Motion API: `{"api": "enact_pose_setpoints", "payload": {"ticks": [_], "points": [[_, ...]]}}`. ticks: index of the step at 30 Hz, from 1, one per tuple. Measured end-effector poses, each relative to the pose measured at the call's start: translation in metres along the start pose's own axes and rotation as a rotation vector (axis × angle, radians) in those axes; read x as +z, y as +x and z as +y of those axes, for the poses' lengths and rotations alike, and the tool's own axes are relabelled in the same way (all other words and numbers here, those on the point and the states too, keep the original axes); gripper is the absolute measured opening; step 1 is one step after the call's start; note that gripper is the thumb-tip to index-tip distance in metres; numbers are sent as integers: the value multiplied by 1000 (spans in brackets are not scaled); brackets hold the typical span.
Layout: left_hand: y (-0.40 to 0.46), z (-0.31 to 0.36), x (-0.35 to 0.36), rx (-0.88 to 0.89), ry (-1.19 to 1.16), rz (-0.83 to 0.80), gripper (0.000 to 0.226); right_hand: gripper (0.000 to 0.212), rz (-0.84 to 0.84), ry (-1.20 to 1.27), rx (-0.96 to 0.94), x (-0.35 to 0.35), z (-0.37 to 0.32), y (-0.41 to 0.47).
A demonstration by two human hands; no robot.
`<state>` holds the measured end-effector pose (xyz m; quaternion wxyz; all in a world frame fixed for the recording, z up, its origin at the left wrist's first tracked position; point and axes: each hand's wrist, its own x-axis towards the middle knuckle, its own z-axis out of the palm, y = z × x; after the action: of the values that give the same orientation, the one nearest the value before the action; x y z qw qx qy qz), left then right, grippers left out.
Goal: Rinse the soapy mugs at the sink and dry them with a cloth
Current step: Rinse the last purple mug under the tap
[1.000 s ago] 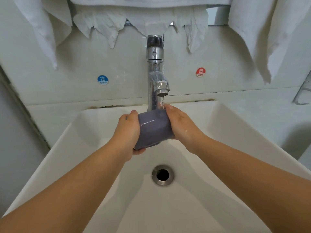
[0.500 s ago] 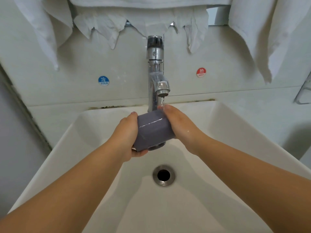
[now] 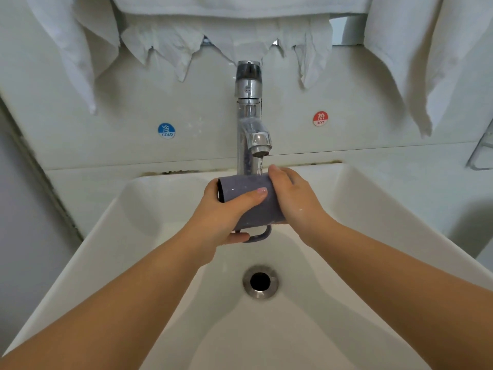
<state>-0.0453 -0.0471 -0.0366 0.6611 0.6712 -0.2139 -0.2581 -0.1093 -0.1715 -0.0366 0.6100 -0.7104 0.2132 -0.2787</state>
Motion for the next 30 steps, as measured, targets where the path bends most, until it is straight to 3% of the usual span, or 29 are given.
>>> {"api": "enact_pose_setpoints", "payload": {"ticks": [7, 13, 16, 20, 22, 26, 30], "points": [[2, 0, 7, -38, -77, 99, 36, 26, 24, -88, -101, 4, -1, -4], [2, 8, -4, -160, -258, -11, 17, 26, -80, -133, -130, 1, 0, -6], [7, 5, -6, 29, -175, 76, 28, 35, -179, 3, 68, -3, -2, -2], [3, -4, -1, 392, 148, 103, 47, 60, -272, 66, 296, -8, 1, -2], [2, -7, -2, 459, 290, 96, 52, 58, -287, 65, 357, -9, 3, -3], [3, -11, 2, 443, 350, 108, 64, 47, -172, 167, 342, -7, 3, 1], [5, -5, 5, 199, 89, 192, 66, 43, -251, 143, 173, -1, 7, 0]]}}
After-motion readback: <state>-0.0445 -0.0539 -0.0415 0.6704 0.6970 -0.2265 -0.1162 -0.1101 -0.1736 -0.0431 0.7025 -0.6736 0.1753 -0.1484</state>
